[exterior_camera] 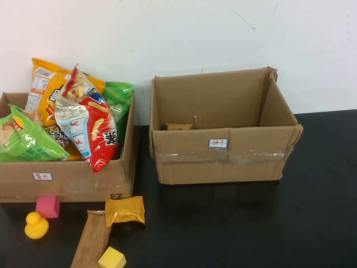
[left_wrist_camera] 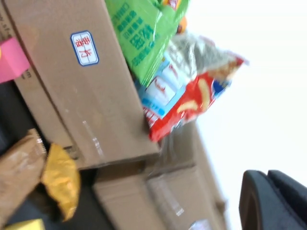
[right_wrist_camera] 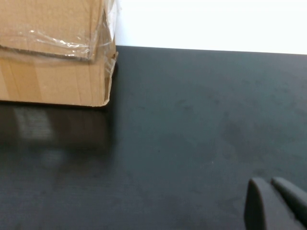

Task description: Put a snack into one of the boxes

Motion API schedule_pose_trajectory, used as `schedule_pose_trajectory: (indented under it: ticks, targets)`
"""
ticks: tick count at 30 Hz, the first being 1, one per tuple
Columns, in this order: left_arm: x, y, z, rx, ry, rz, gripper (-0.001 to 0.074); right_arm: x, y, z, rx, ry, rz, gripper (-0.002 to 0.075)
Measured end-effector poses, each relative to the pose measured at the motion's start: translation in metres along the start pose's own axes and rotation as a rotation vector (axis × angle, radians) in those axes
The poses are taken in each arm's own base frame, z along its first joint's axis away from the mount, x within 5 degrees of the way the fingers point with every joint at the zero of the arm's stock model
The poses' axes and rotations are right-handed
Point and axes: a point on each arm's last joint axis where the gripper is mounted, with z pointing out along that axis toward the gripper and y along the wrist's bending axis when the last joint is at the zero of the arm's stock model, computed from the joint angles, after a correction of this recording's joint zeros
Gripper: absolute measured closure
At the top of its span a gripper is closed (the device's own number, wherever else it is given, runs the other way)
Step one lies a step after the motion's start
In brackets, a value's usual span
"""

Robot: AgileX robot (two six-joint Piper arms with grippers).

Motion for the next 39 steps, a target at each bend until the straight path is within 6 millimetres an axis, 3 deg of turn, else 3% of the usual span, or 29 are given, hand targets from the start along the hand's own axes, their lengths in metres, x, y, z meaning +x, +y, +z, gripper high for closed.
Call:
schedule_pose_trajectory:
  ticks: [3, 8, 12, 17, 21, 23, 27, 29, 33, 39]
  targets:
    - [0.006, -0.013, -0.004, 0.021, 0.092, 0.233, 0.0738, 0.0, 0.0, 0.0, 0.0, 0.0, 0.0, 0.0727]
    - [0.006, -0.069, -0.019, 0.066, 0.234, 0.735, 0.0738, 0.0, 0.0, 0.0, 0.0, 0.0, 0.0, 0.0727]
    - [-0.005, -0.089, -0.007, -0.086, 0.391, 0.939, 0.0738, 0.0, 0.0, 0.0, -0.001, 0.0, 0.002, 0.0727]
    - [-0.017, -0.101, 0.025, -0.275, 0.65, 1.121, 0.0738, 0.0, 0.0, 0.0, -0.001, 0.0, 0.002, 0.0727]
    - [-0.018, -0.094, 0.072, -0.472, 0.908, 1.263, 0.0661, 0.0, 0.0, 0.0, -0.001, 0.0, 0.002, 0.0727]
    - [-0.011, -0.09, 0.091, -0.528, 0.979, 1.285, 0.0542, 0.0, 0.0, 0.0, -0.001, 0.0, 0.002, 0.0727]
    - [0.012, -0.078, 0.126, -0.619, 1.081, 1.279, 0.0224, 0.0, 0.0, 0.0, -0.001, 0.0, 0.002, 0.0727]
    - [0.025, -0.07, 0.144, -0.648, 1.127, 1.275, 0.0125, 0.0, 0.0, 0.0, -0.001, 0.0, 0.002, 0.0727]
    - [0.046, -0.055, 0.177, -0.686, 1.169, 1.292, 0.0058, 0.0, 0.0, 0.0, -0.001, 0.0, 0.002, 0.0727]
    - [0.061, -0.025, 0.216, -0.761, 1.171, 1.337, 0.0043, 0.0, 0.0, 0.0, -0.001, 0.0, 0.002, 0.0727]
